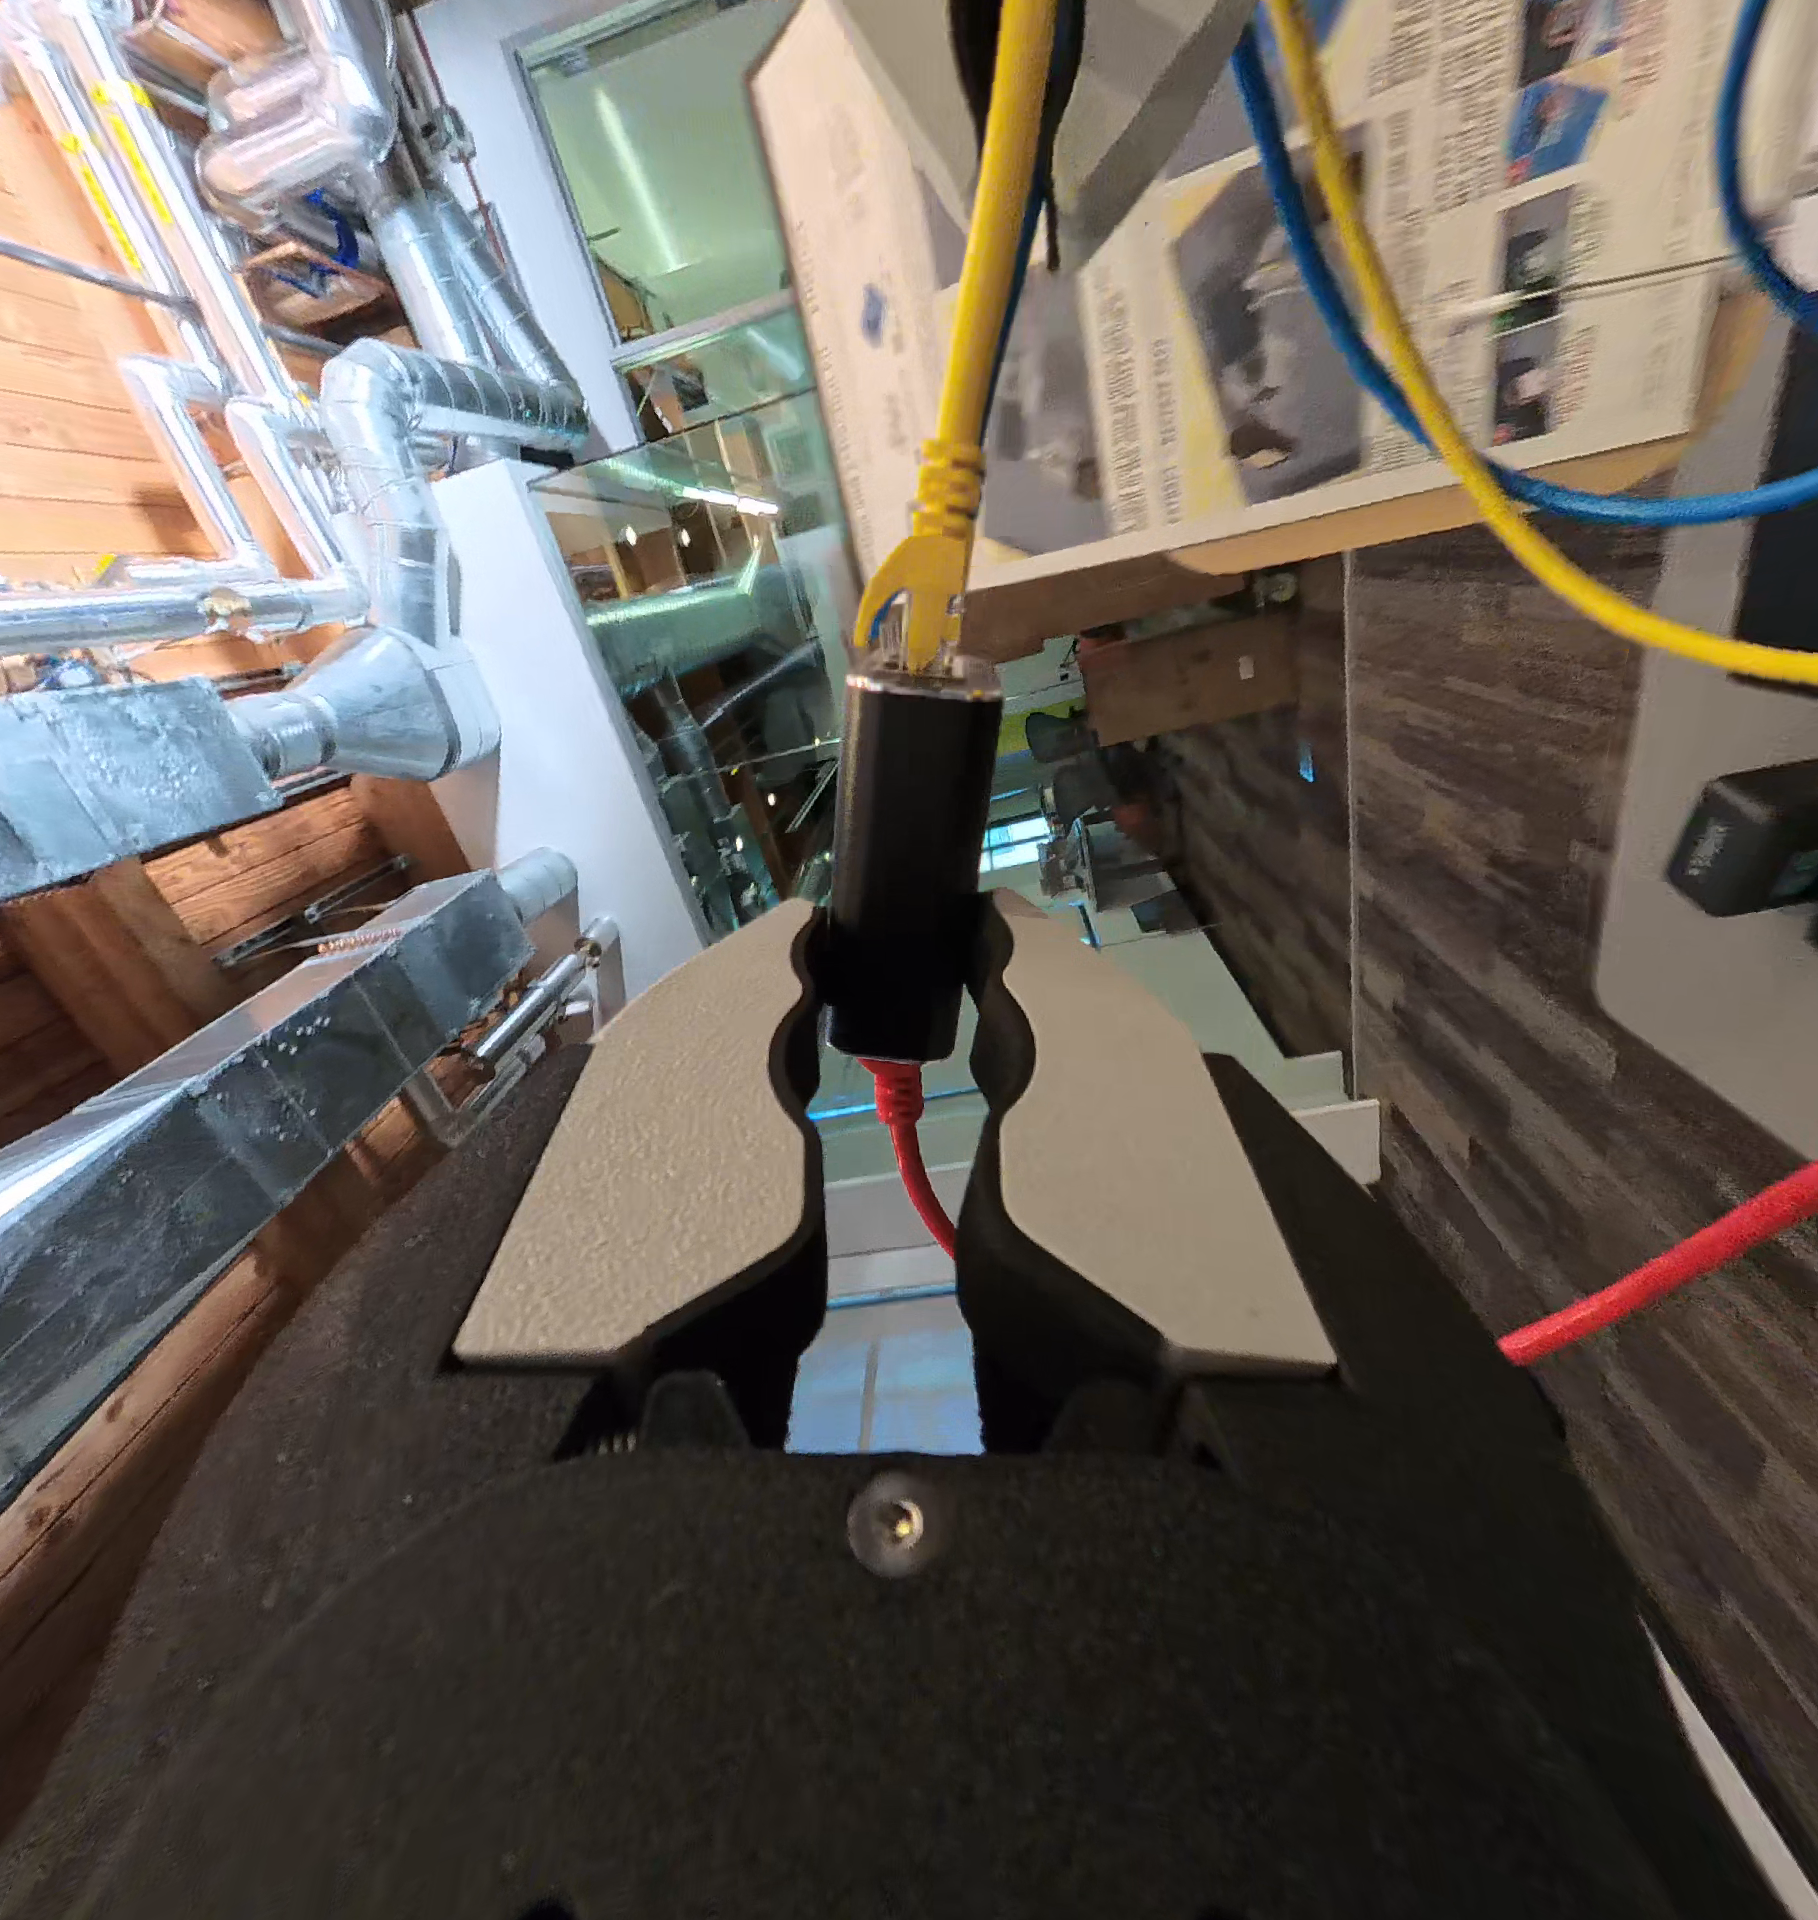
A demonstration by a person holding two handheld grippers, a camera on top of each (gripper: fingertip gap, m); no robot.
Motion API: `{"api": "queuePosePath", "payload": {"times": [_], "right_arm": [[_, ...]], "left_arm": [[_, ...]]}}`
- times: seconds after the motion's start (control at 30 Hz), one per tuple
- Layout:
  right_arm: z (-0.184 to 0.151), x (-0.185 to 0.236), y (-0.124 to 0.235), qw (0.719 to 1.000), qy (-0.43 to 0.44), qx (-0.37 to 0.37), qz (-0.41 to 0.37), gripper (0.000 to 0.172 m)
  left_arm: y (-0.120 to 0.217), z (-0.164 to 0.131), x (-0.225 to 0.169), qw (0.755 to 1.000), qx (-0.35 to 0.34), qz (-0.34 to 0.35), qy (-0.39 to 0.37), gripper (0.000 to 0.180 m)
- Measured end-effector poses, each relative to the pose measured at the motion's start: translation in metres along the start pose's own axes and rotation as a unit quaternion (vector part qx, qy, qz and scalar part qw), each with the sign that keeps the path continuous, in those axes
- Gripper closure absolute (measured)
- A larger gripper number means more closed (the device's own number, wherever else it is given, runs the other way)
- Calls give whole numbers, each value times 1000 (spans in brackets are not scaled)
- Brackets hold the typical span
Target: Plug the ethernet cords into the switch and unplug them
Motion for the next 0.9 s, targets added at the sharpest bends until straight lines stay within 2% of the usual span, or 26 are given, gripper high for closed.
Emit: {"api": "queuePosePath", "payload": {"times": [0.2,0.33,0.43,0.63,0.73,0.9], "right_arm": [[45,-93,28,999,14,43,-6,165],[42,-109,49,995,4,89,35,165],[21,-90,60,990,-10,118,75,165],[-35,-18,64,976,-31,172,133,166],[-56,19,69,971,-36,192,135,166],[-82,61,84,970,-78,193,126,165]], "left_arm": [[-11,-5,94,999,25,37,30,155],[-11,8,104,996,-8,22,83,155],[-14,26,75,993,-44,6,109,155],[-29,62,-21,979,-86,-50,178,155],[-36,80,-69,968,-99,-69,220,154],[-41,111,-130,958,-128,-51,252,149]]}}
Point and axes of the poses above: each gripper's, where its closed fingertips meet, y back along the fingers, z out of its top, x = y × z across the jaws, the point moved 10 cm from there along y, back along the fingers, and after that the axes turned 8 degrees about z, right-handed, at the moved point
